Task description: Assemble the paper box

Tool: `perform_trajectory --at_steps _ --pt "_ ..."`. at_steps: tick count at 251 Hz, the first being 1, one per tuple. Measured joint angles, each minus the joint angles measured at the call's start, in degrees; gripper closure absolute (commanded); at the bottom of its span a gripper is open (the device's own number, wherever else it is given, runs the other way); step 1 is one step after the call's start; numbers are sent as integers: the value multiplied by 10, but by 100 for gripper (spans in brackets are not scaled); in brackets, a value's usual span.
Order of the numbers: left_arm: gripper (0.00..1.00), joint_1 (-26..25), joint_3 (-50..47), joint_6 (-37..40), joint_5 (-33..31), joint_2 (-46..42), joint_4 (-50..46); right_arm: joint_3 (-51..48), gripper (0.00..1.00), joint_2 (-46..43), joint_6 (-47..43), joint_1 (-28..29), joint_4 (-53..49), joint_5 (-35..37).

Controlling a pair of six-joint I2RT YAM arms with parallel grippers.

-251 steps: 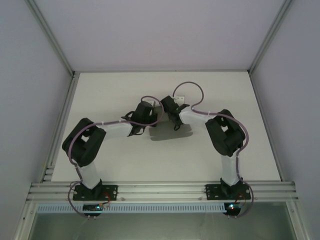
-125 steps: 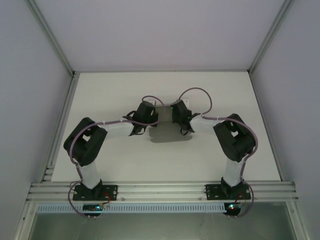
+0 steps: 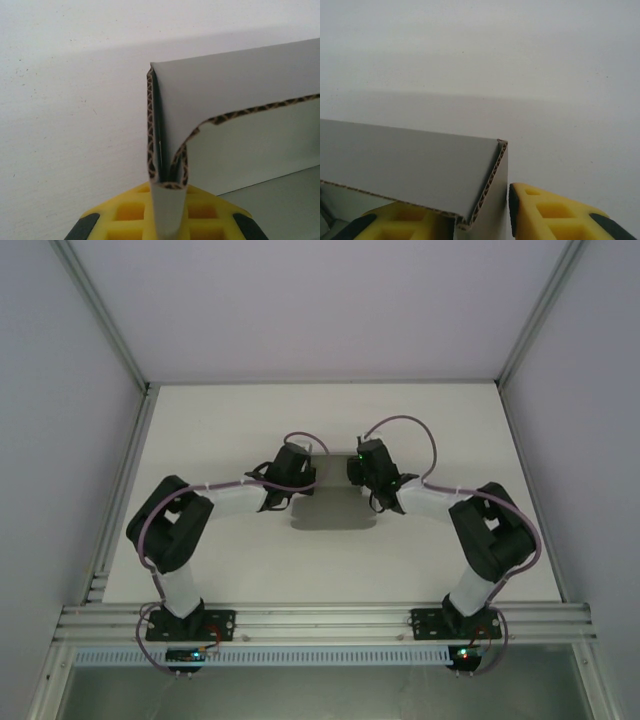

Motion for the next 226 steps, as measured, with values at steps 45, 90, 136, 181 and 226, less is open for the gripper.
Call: perform_trajectory --at_steps 45,90,136,181,226 --pt "100 0 0 -4 -4 0 -8 -1 61 -9 0 2 -29 26" --pt "100 -5 9 -15 -17 0 -27 62 64 24 32 30 -118 97" --pt "100 -5 18 -28 -39 0 -48 128 72 74 82 49 -193 139" --pt "100 -10 31 -42 -42 0 -64 156 83 100 120 51 -236 160" --pt "100 -12 38 -47 -38 1 -73 155 100 102 145 53 -240 164"
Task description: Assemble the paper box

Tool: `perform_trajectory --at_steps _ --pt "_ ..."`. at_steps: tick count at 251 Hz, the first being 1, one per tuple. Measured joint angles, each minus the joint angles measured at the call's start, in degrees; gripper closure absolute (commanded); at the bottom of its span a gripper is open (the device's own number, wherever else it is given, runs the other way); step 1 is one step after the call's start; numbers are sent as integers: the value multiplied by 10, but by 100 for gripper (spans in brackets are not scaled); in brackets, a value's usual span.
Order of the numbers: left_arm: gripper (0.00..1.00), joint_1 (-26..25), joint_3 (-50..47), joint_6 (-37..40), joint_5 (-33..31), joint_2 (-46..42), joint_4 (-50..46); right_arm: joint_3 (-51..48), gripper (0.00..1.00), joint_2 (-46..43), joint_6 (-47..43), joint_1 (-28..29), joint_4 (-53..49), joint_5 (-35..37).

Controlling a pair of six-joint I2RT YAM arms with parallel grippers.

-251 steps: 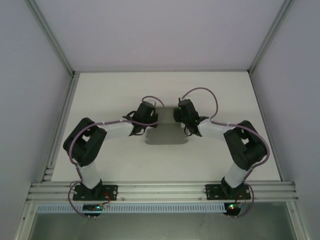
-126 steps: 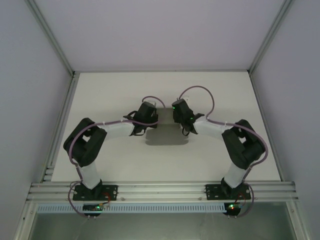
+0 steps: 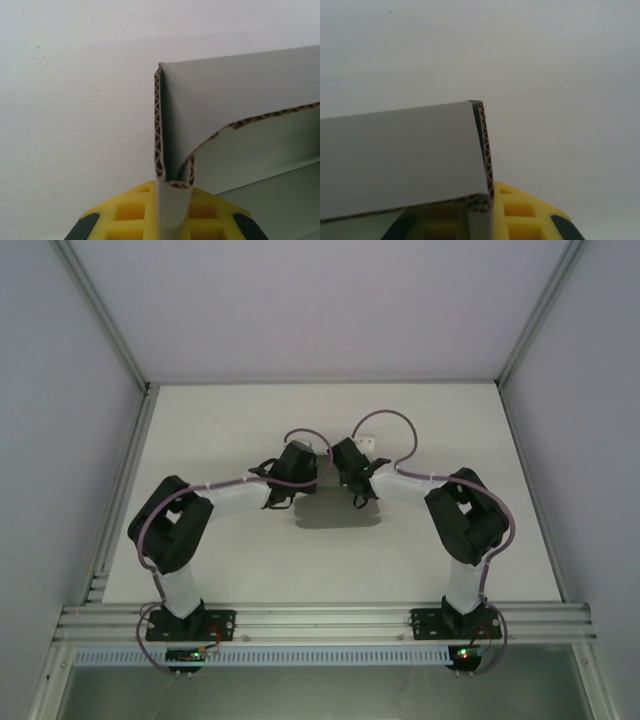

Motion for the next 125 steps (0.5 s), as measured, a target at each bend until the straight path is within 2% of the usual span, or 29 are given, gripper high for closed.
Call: perform_trajectory --at_steps 36,84,122,125 --pt "100 -1 6 -5 3 0 -9 5 100 5 8 1 -8 12" --pt "100 -7 13 -16 1 0 -19 56 100 37 28 6 -72 54" --pt "100 -7 13 -16 3 0 -22 59 100 39 17 9 -68 59" --pt "100 -7 13 -16 2 0 -24 58 97 39 13 10 -65 57"
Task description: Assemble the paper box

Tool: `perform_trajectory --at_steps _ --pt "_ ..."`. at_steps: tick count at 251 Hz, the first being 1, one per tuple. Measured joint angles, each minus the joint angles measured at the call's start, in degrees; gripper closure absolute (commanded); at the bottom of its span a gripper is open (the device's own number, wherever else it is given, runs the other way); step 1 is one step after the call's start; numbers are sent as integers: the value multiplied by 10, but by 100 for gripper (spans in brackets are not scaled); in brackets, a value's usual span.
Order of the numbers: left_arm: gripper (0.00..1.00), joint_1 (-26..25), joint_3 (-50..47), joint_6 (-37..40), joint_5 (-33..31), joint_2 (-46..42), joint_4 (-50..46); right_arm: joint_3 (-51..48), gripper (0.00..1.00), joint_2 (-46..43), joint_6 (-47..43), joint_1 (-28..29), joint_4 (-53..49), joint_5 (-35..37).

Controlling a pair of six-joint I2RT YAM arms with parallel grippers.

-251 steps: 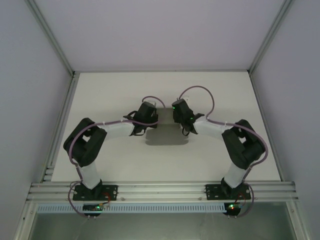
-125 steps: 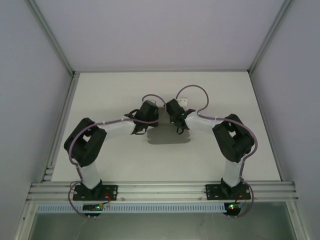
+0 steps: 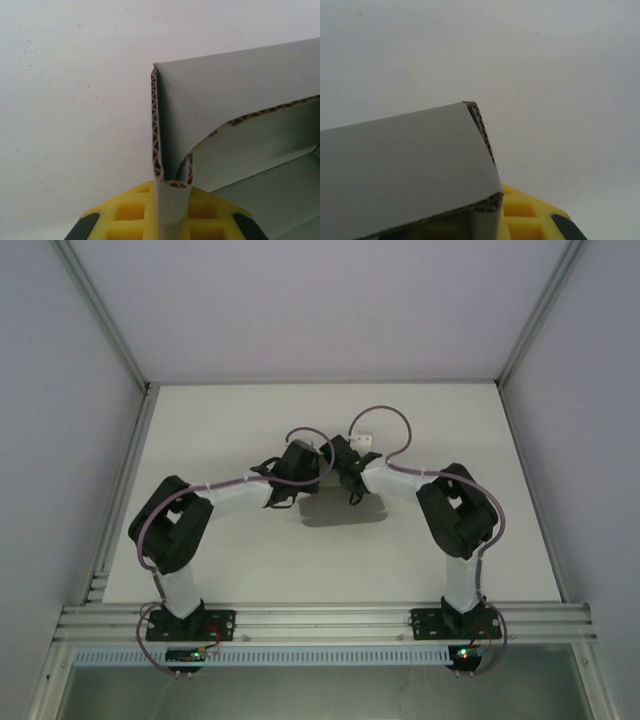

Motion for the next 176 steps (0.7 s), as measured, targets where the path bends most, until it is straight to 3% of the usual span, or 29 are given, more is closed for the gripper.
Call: perform_trajectory --at_steps 9,53,63,78,93,138,176 --pt "100 0 1 0 -4 0 -5 -11 87 -5 -15 1 21 -9" --pt "100 2 13 9 -7 0 -26 -97 57 -85 -80 -3 106 -104" --pt "100 3 16 14 -7 0 -26 -109 43 -110 -92 -5 116 -130" --pt "100 8 20 28 -3 -1 -25 -121 30 -152 -108 -8 126 -174" --pt "100 15 21 53 11 -5 -26 -130 2 -194 -116 -10 140 -211" --pt "100 57 60 175 85 -12 -90 -190 1 -344 -128 -16 191 -294" --pt "100 106 140 366 164 -16 -211 -235 1 -462 -129 -53 185 -302"
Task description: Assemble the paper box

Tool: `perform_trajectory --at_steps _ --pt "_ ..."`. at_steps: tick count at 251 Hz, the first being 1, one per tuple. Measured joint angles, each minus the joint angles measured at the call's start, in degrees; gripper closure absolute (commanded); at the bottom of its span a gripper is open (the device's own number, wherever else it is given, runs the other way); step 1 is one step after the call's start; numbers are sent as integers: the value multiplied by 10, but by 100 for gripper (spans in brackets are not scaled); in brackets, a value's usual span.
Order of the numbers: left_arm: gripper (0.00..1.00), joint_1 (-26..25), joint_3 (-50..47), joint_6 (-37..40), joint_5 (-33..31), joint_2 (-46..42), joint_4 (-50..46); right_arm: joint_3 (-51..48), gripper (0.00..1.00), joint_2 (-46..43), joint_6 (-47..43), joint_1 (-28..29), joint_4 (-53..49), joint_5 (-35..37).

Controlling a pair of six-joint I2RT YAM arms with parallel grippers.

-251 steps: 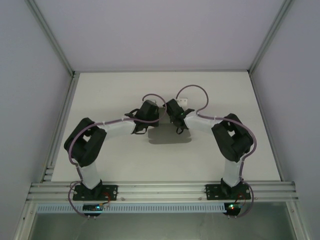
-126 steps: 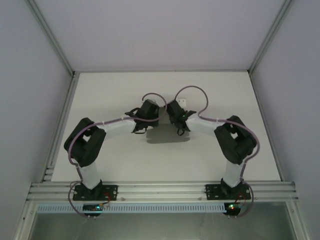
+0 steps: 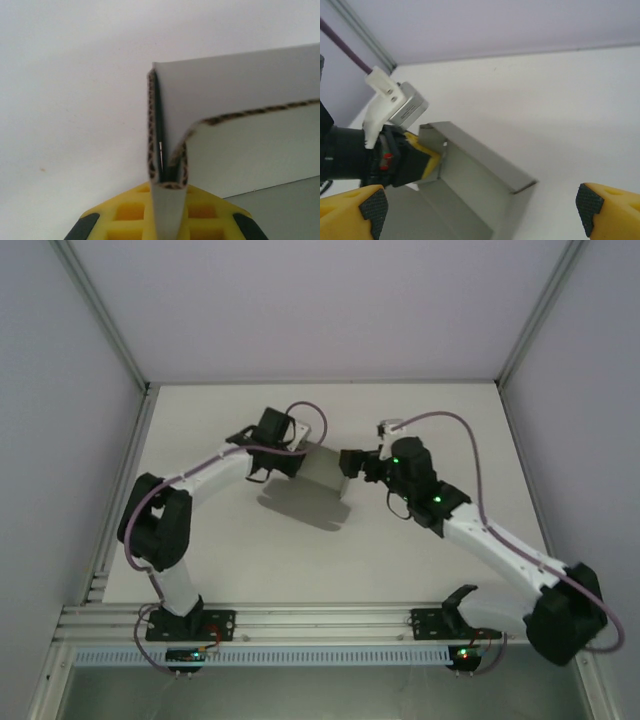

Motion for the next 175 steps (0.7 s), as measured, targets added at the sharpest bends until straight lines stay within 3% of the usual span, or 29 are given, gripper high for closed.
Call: perform_trajectory --at_steps 43,79,115,175 --pt "100 -23 60 227 29 -30 -160 -34 1 -81 5 -64 -43 -12" --pt "100 -71 94 340 19 -25 -247 -58 1 -118 23 -110 -96 -33" --pt "100 -104 123 381 -15 22 -286 -75 1 -131 46 -136 -131 -45" --pt "100 -128 151 372 -87 144 -286 -81 1 -129 60 -169 -147 -68"
